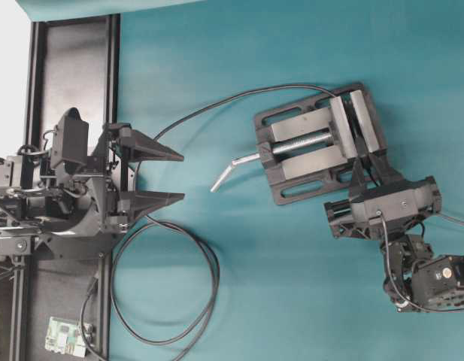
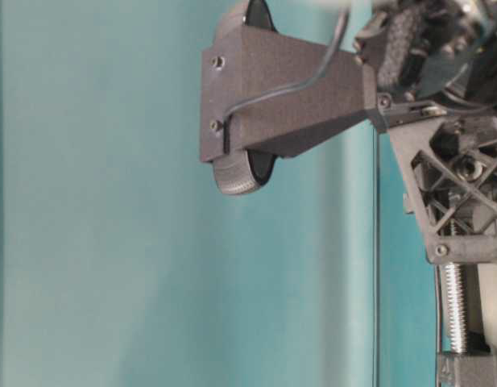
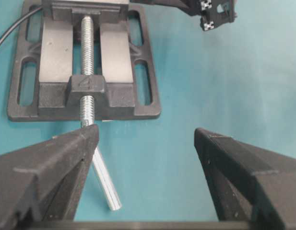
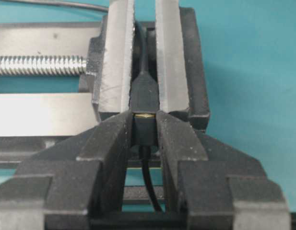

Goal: Insert the USB cable into the fixed female connector.
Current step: 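Open the right gripper and release the inserted plug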

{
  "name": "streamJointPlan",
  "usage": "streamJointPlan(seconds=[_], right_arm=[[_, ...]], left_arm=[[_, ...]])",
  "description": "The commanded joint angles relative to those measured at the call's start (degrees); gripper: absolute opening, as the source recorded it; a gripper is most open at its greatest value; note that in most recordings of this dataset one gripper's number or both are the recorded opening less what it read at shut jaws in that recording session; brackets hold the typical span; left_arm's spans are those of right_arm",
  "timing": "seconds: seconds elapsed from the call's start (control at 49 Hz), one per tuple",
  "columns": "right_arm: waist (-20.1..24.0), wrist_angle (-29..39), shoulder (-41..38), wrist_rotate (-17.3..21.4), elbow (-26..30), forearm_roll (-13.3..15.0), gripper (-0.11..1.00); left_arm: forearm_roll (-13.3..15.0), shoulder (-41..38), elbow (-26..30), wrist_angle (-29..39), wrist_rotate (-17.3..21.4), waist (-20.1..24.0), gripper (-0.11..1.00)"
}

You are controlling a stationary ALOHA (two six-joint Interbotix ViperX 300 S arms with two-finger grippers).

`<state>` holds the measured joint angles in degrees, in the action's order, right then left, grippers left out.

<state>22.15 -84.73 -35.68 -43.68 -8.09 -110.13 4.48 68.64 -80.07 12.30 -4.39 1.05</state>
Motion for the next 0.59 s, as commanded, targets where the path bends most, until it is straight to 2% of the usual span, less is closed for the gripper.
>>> streamJointPlan(seconds=[0.0, 0.204, 0.571], right_arm=[[-0.4, 0.2, 2.0, 0.0, 0.8, 0.3, 0.31], [1.1, 0.2, 2.1, 0.0, 1.3, -0.4, 0.42], [4.3, 0.2, 3.2, -0.2, 2.3, -1.4, 0.43]], left_arm=[[0.1, -0.8, 0.7, -0.5, -0.5, -0.1, 0.96], [0.1, -0.8, 0.7, -0.5, -0.6, -0.2, 0.96], [0.0, -0.8, 0.7, -0.5, -0.6, -0.1, 0.96]])
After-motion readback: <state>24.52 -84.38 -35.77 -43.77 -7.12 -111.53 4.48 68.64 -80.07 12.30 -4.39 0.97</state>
